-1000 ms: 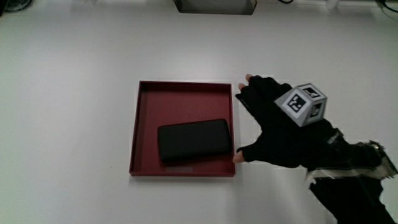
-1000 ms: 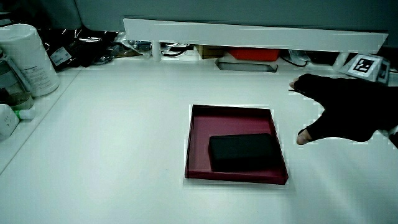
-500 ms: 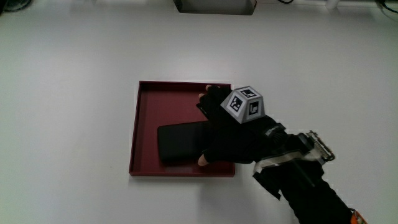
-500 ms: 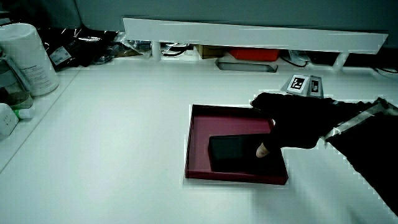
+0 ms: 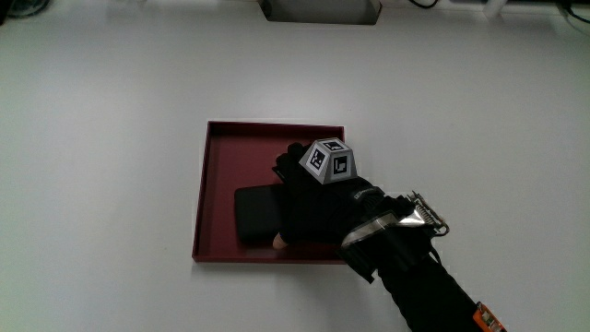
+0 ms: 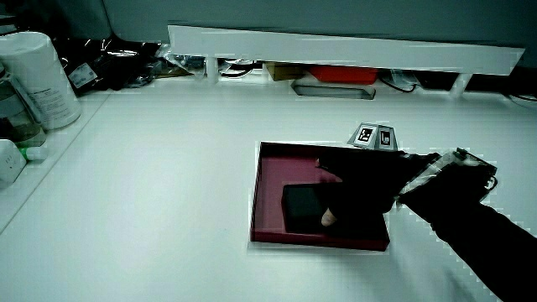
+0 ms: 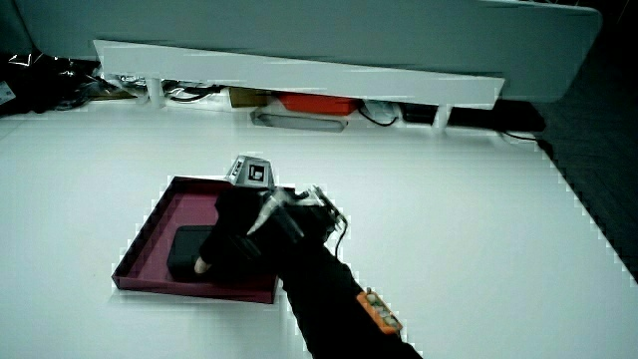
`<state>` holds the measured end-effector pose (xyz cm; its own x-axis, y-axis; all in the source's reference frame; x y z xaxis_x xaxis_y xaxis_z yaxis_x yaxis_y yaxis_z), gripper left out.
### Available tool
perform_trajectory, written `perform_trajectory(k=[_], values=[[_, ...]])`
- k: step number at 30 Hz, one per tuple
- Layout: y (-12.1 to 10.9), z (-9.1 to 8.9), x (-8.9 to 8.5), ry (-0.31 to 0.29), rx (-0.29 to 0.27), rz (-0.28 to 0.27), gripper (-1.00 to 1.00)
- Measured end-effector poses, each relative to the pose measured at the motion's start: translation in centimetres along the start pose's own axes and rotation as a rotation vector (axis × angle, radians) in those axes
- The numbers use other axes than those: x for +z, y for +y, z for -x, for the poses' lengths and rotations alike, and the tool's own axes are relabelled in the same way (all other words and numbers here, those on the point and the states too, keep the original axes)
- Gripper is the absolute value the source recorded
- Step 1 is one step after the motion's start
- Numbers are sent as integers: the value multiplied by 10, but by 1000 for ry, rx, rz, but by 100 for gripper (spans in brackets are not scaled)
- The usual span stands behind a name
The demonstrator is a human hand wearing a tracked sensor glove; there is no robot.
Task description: Pick battery from plate
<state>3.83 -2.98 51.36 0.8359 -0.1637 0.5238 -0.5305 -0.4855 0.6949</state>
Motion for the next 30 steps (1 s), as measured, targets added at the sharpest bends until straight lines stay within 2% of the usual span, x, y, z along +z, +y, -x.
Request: perform_trajectory(k=[6, 11, 12, 15, 20, 24, 27, 30], values=[[11, -3, -9, 15, -16, 34, 0], [19, -4, -19, -1, -34, 40, 0], [18, -2, -18, -1, -26, 44, 4], [22, -4, -22, -17, -52, 44, 15], [21, 0, -25, -25, -26, 54, 33], [21, 0, -27, -55, -29, 19, 48], [17, 2, -24, -45, -5, -33, 59], [13, 6, -24, -65, 21, -74, 70]])
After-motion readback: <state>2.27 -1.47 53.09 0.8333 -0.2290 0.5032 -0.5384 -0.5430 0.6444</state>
